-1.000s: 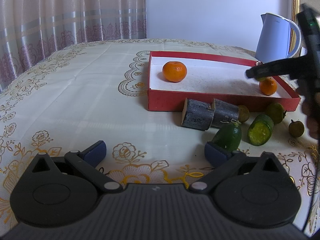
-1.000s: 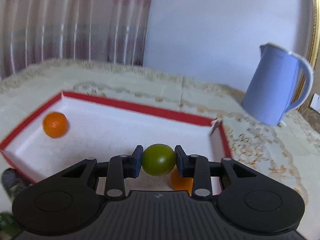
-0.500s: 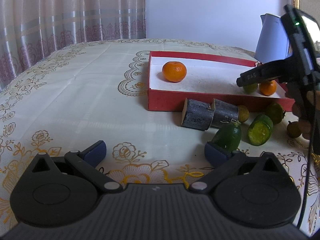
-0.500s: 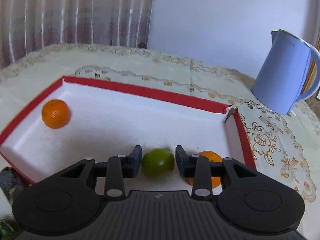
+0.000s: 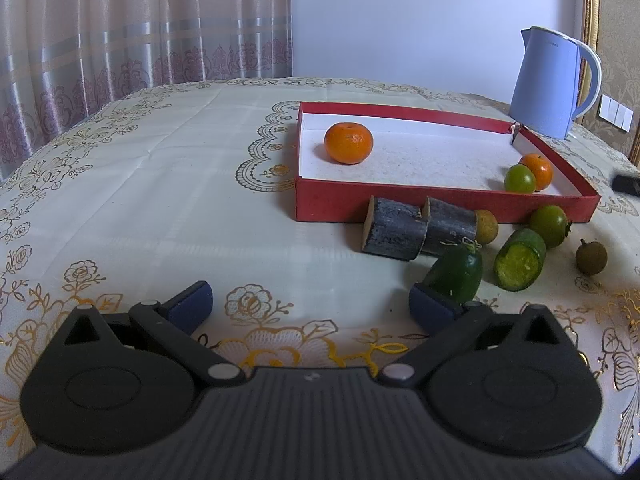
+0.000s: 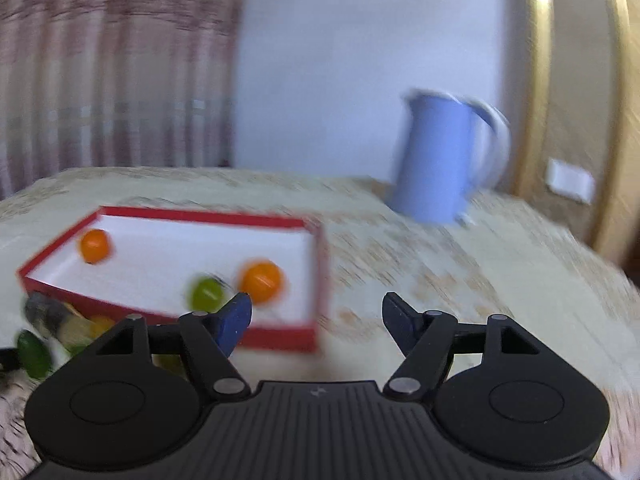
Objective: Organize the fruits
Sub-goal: 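Withdraw the right gripper away from the tray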
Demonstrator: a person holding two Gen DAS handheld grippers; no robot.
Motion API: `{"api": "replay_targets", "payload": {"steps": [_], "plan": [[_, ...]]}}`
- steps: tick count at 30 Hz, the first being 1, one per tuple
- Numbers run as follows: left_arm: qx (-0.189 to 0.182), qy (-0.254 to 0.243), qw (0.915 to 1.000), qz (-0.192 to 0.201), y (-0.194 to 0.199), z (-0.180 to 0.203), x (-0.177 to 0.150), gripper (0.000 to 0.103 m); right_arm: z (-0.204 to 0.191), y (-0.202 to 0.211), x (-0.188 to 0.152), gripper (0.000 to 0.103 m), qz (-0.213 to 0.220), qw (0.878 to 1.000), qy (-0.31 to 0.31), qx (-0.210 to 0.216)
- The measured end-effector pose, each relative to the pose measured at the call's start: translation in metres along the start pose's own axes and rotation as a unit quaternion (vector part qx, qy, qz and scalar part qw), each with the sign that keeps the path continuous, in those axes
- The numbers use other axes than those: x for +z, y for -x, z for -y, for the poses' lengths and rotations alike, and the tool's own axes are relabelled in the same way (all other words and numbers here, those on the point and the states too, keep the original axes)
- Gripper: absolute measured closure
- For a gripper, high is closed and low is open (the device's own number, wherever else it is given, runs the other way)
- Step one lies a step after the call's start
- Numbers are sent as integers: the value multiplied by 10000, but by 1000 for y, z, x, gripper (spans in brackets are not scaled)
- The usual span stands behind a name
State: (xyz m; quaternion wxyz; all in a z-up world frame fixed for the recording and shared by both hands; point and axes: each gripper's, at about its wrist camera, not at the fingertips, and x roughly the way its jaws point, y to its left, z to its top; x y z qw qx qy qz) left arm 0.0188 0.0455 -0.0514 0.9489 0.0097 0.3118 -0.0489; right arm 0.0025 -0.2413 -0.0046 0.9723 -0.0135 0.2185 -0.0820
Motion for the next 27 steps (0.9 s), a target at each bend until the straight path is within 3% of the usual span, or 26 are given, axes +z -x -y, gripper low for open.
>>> {"api": "replay_targets", "payload": {"steps": [4,7,9,11,20,23,27], "plan": [[14,-4,10000,-3,0,0,0,0,23,-18,-19,29,-533,9962,-334,-610],[9,-2,10000,0,0,-1,0,0,36,-34,-28,29,-951,9917,-608,-622],[4,-1,10000,17,1,-1,0,0,40,-33,-28,28,-886,9915,-718,-619],[-10,21,10000,83,3,-2,-1,0,38,-33,-27,16,-858,9919,-666,-658],[-129,-188,9989,405,25,10,-4,0,41,-41,-28,11,-1090,9894,-768,-568],[-337,-146,9978,546,36,15,2,0,40,-40,-28,10,-1093,9895,-755,-570],[-504,-199,9977,415,34,29,9,0,40,-41,-28,10,-1098,9895,-756,-564]]}}
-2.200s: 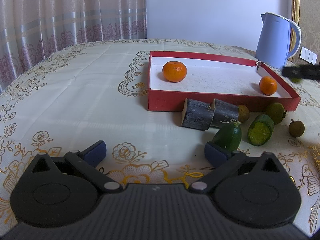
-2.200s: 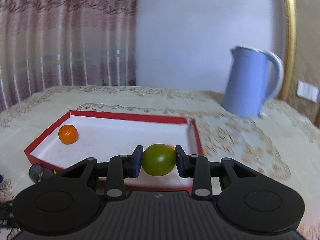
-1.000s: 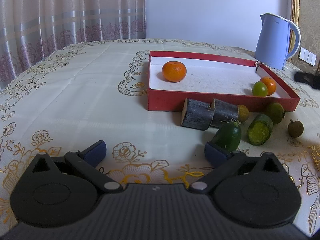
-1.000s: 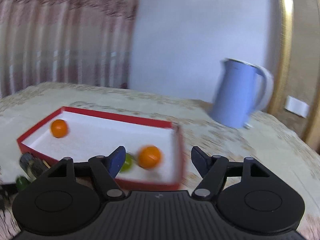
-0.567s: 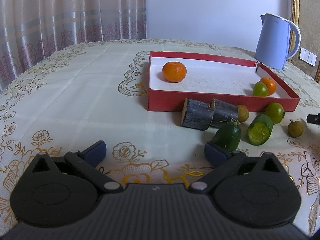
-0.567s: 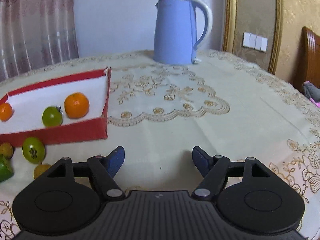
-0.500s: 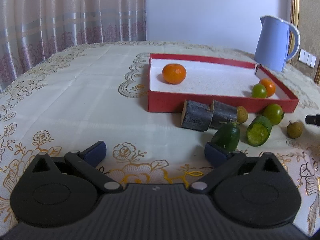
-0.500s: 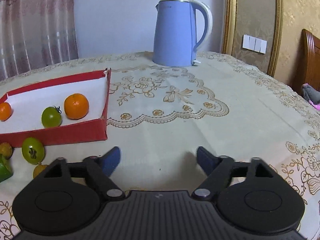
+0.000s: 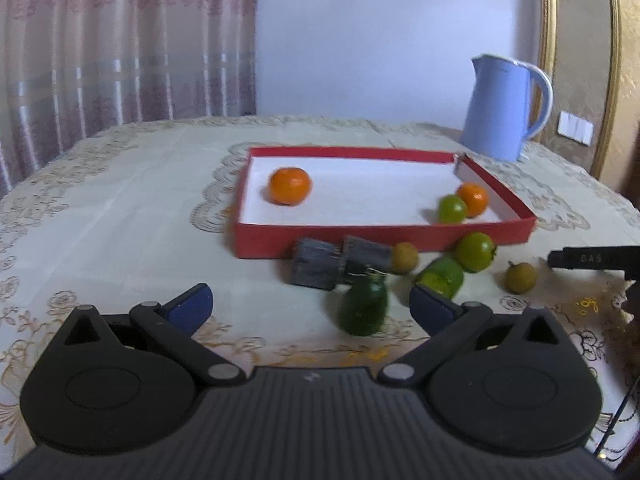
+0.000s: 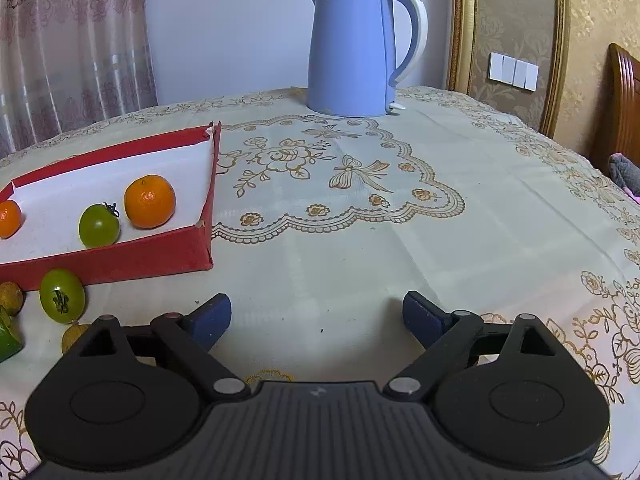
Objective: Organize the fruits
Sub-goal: 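Withdraw the right gripper away from the tray, then grasp the dark green lime beside the sugarcane with the left gripper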
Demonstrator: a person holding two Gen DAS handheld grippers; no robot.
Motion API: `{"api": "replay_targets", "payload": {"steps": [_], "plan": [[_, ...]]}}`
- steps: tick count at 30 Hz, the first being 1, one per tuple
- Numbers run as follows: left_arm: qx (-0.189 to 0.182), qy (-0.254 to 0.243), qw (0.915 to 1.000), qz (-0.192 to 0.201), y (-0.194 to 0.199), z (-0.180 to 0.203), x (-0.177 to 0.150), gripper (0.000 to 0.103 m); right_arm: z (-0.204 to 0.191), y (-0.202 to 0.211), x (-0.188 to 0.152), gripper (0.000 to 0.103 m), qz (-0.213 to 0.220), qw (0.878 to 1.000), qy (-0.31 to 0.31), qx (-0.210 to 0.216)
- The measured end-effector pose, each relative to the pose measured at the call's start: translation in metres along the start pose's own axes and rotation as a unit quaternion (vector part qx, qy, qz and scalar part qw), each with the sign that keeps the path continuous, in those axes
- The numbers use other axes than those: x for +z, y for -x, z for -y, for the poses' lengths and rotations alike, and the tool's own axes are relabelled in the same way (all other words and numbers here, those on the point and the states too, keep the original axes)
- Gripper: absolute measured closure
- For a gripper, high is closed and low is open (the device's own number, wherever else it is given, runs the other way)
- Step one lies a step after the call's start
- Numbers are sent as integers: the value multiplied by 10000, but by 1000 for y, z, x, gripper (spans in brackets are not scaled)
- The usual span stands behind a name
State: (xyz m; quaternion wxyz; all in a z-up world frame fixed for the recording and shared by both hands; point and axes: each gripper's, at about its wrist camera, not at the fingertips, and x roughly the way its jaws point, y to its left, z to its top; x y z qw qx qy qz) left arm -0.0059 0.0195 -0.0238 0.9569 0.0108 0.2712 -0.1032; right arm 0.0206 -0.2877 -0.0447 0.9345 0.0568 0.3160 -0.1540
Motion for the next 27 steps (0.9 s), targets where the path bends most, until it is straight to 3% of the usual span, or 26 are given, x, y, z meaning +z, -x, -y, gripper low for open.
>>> {"api": "replay_targets", "payload": {"steps": [7,9,16,23,27], "plan": [[165,-77,9993,-325,-26,15,-2,2,0,-1,0,8,-6,10000,-5,9],[235,-22,9990,-383,-30,14,-1,15,0,-1,0,8,-8,10000,-8,14],[240,61,9983,-533,-36,13,1,30,0,-1,0,7,-11,10000,-8,14],[-50,-72,9985,-546,-34,21,3,74,0,-1,0,7,-13,10000,-7,16],[-40,-121,9985,-532,-33,23,3,74,0,-1,0,6,-16,10000,-7,18]]}}
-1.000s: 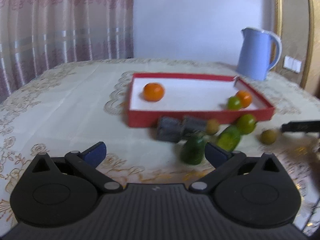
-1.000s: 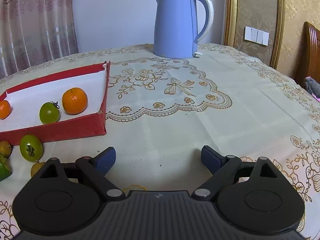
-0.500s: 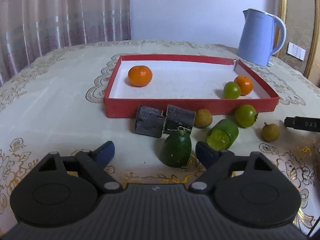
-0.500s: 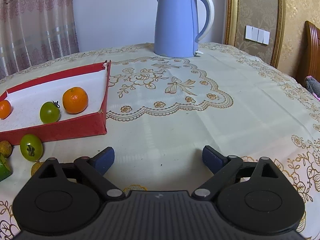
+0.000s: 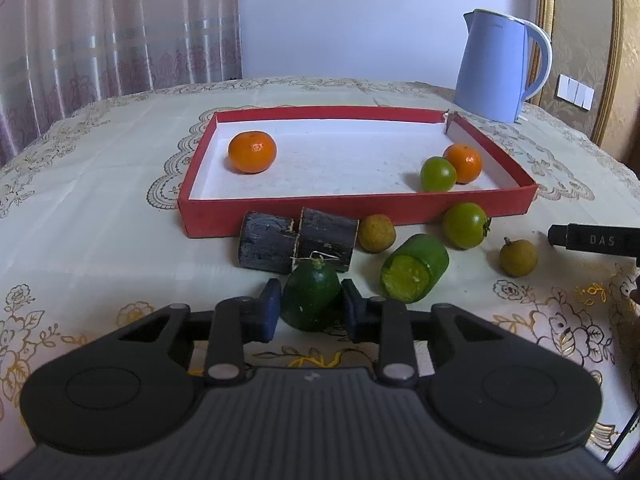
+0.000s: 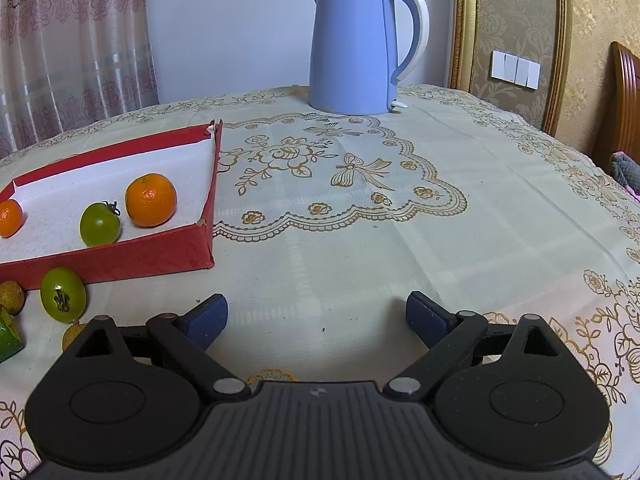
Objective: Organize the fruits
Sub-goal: 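Grasp the dark green lime beside the sugarcane with the left gripper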
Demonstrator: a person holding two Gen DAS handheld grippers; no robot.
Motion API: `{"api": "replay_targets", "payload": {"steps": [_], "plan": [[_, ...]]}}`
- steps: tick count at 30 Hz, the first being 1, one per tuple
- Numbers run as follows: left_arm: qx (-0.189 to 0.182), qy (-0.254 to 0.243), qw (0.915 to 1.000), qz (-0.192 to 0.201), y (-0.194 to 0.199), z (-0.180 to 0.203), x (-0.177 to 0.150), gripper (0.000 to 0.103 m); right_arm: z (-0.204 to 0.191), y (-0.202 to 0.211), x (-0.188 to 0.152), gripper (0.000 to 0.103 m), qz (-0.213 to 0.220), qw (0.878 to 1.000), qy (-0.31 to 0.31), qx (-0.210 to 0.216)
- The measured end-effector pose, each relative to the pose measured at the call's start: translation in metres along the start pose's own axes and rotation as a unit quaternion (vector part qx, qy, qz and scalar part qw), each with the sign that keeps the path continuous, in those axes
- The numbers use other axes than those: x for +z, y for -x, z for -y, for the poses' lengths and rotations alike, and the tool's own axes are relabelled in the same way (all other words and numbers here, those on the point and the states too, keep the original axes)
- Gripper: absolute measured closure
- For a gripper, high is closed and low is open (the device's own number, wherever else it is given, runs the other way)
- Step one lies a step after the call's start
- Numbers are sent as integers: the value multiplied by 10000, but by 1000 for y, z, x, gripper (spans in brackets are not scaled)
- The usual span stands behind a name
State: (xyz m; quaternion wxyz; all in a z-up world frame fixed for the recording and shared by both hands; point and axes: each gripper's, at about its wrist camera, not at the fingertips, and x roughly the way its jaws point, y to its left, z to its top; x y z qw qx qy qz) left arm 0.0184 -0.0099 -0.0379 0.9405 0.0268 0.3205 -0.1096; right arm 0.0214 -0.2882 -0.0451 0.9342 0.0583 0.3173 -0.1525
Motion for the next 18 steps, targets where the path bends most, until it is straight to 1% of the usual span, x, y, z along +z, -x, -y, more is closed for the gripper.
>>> {"api": "replay_targets", "payload": {"steps": [15,18], "plan": [[13,-107,9999,-28,5,1,1,75,0,-1,0,5,-10,10000,-4,14],[-68,-187,9998,89,14,2,6,75,0,-1,0,5,-11,10000,-4,14]]}}
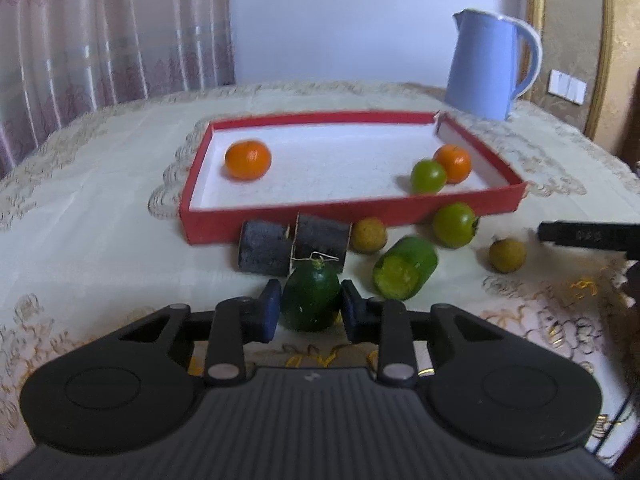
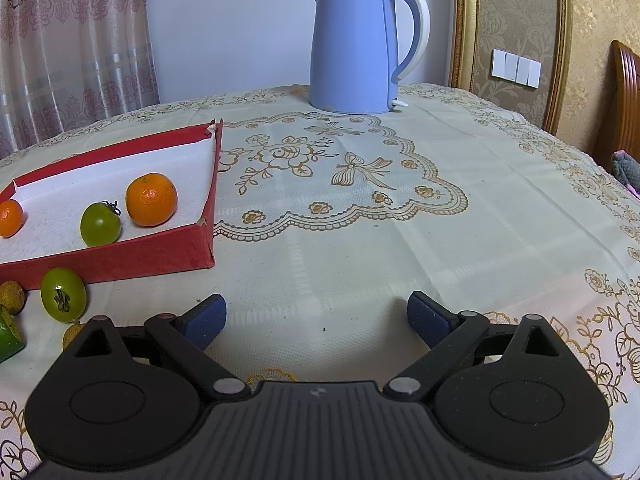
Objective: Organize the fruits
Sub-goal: 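Grasp the dark green lime beside the sugarcane with the left gripper, then carry the lime into the red tray and open the left gripper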
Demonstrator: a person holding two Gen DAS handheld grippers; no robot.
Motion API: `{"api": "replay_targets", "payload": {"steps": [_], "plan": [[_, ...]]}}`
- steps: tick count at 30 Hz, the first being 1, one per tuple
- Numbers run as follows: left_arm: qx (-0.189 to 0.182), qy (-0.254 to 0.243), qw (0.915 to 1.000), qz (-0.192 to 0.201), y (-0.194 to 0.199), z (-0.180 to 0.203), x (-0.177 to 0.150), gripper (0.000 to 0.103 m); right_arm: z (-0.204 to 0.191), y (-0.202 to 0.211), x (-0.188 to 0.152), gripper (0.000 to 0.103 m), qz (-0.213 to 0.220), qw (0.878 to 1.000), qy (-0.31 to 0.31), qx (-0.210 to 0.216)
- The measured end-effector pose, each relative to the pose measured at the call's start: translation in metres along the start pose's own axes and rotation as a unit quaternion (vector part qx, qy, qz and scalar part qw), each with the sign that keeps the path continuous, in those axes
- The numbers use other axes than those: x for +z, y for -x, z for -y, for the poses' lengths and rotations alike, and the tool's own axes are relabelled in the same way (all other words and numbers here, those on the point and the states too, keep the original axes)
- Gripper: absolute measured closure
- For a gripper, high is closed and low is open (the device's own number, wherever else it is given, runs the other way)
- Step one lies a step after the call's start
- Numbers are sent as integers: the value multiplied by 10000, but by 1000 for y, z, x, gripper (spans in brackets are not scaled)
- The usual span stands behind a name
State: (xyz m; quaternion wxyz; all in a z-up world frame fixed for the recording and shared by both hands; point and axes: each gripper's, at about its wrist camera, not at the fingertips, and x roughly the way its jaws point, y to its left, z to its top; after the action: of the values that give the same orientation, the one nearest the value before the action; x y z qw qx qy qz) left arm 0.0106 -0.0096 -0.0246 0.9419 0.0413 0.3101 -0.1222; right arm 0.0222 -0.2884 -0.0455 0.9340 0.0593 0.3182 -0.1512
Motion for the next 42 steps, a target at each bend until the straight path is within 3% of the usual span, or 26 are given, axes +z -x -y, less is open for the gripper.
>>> {"api": "replay_targets", "payload": {"steps": [4,9,17,28,31,33,35,42], "plan": [[-175,39,9997,176,7,-6,22,75,0,0,0,5,-1,10000,-1,1],[-45,-57,9991,416,-14,-9,58,75,0,0,0,5,-2,10000,0,1],[-3,-124,9999,73,-84,-4,93,74,0,0,0,5,-4,10000,-1,4],[230,-221,9989,-344,-137,-4,98,72,1,0,0,4,-8,10000,-1,8],[199,-257,9991,-288,-135,-4,96,55,1,0,1,4,-9,10000,-2,8],[146,-330,9991,-217,-131,-2,95,34,1,0,0,4,-9,10000,-2,9],[224,-400,9989,-82,-122,1,93,22,1,0,1,4,-11,10000,-2,10],[268,-107,9992,284,-76,-11,85,16,1,0,1,4,-14,10000,-3,13]]}}
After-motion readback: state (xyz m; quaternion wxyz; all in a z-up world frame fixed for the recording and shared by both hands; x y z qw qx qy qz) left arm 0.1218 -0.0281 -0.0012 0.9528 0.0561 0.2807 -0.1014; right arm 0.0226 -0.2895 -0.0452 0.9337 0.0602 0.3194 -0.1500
